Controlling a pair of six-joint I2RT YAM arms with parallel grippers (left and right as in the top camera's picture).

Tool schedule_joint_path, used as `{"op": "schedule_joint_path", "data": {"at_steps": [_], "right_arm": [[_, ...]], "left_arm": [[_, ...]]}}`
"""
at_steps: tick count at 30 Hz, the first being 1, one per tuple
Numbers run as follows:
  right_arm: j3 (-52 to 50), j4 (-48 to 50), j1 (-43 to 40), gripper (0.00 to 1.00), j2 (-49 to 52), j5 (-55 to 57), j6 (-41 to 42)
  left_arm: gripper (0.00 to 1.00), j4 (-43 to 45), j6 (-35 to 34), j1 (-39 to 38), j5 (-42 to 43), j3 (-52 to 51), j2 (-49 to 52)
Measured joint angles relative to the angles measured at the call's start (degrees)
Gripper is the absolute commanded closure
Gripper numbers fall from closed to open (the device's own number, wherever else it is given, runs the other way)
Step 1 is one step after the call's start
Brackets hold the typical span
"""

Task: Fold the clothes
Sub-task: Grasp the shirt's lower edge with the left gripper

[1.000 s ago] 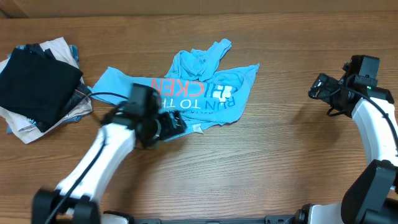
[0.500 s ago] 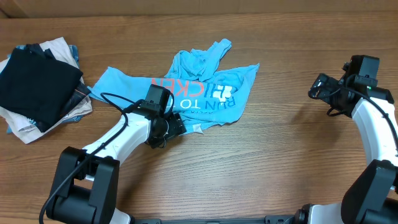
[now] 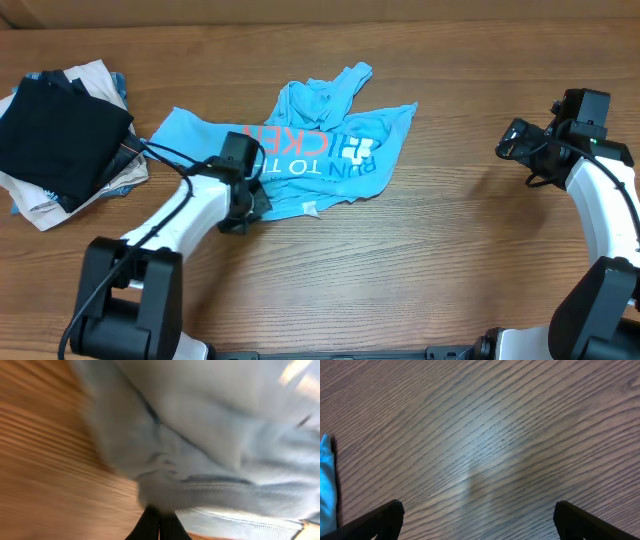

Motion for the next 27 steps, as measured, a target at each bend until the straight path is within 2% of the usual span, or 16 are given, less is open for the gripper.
{"op": "schedule_joint_path", "data": {"at_steps": [6, 9, 10, 11, 12, 13, 15, 19, 27], "right_arm": [[0.00, -0.04, 0.00, 0.00, 0.02, 0.00, -0.04], [0.00, -0.04, 0.00, 0.00, 0.00, 0.00, -0.04], [0.00, -0.04, 0.00, 0.00, 0.00, 0.00, -0.02], [0.00, -0.02, 0.00, 0.00, 0.00, 0.02, 0.00], [0.00, -0.02, 0.00, 0.00, 0.00, 0.02, -0.02], [0.00, -0.07, 0.00, 0.00, 0.00, 0.02, -0.04], [0.00, -0.04, 0.00, 0.00, 0.00, 0.00, -0.02], [0.00, -0.02, 0.00, 0.00, 0.00, 0.00, -0.02], [0.00, -0.02, 0.00, 0.00, 0.00, 0.02, -0.04]], "left_arm": [[0.96, -2.71, 10.16, 4.26, -10.05, 13.77, -7.78], [0.96, -3.04, 13.16, 7.43, -12.72, 21.24, -9.11], [0.93, -3.80, 13.68, 8.70, -12.52, 23.21, -9.31], [0.82, -4.33, 14.21, 9.77, -11.78, 24.50, -9.60], [0.63, -5.29, 14.67, 10.86, -10.29, 25.35, -9.84], [0.51, -6.45, 14.82, 11.61, -8.57, 25.73, -9.99], [0.39, -10.40, 15.02, 11.74, -4.33, 25.57, -9.92], [0.36, -14.93, 14.25, 9.60, 1.01, 22.80, -8.81], [0.29, -15.69, 8.79, 5.25, 5.05, 10.97, -3.93]]}}
